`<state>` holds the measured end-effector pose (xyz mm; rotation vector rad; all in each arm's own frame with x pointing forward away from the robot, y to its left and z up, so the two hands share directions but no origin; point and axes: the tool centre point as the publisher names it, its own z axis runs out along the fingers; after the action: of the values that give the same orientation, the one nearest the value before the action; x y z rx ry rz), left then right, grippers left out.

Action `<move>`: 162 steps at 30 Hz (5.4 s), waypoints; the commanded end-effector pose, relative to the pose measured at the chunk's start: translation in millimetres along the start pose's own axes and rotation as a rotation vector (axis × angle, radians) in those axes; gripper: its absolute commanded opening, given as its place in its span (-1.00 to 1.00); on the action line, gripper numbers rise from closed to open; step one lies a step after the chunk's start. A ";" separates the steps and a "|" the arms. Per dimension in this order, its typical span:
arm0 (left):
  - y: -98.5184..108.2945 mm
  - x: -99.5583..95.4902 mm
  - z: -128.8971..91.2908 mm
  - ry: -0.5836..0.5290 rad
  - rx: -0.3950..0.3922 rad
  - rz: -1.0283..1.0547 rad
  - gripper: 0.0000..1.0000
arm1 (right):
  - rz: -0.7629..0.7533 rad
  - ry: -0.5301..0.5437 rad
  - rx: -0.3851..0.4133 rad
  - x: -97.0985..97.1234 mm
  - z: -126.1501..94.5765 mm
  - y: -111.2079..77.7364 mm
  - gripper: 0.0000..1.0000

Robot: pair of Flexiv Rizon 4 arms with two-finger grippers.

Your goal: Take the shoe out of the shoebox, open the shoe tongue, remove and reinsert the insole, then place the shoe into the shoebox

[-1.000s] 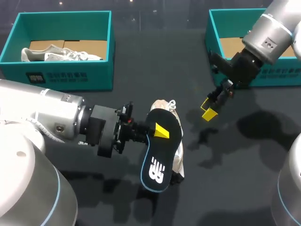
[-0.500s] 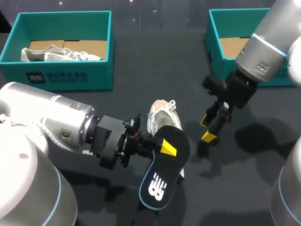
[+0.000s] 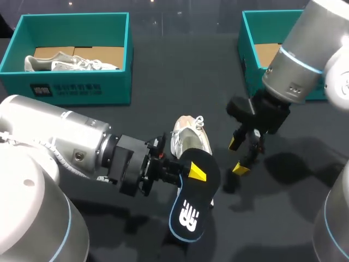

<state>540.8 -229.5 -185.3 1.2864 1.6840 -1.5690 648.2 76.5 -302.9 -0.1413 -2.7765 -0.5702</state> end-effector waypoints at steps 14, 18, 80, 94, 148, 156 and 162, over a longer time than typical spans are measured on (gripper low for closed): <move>6.8 26.7 -0.3 -0.100 -0.081 -0.165 -1.00 | -0.151 -0.159 -0.031 12.2 33.3 -13.9 1.00; 14.1 23.2 -1.4 -0.129 -0.081 -0.199 -1.00 | -0.146 -0.172 -0.032 14.4 36.2 -16.3 1.00; 66.3 16.1 6.9 -0.231 0.035 -0.552 -1.00 | -0.263 -0.346 -0.022 -5.3 53.8 -19.6 1.00; 80.7 25.0 5.1 -0.260 0.065 -0.533 -1.00 | -0.266 -0.331 -0.050 -14.8 60.4 -2.8 1.00; 106.6 47.1 20.1 -0.291 0.130 -0.580 -1.00 | -0.263 -0.286 -0.088 -27.7 72.5 0.1 1.00; 112.4 51.8 18.4 -0.298 0.114 -0.605 -1.00 | -0.263 -0.286 -0.088 -27.7 72.5 0.1 1.00; 117.8 56.0 14.2 -0.313 0.100 -0.627 -1.00 | -0.263 -0.286 -0.088 -27.7 72.5 0.1 1.00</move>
<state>617.2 -239.7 -289.1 0.5257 1.9168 -2.0940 655.8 104.1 -374.3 0.1383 -3.0703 -0.7932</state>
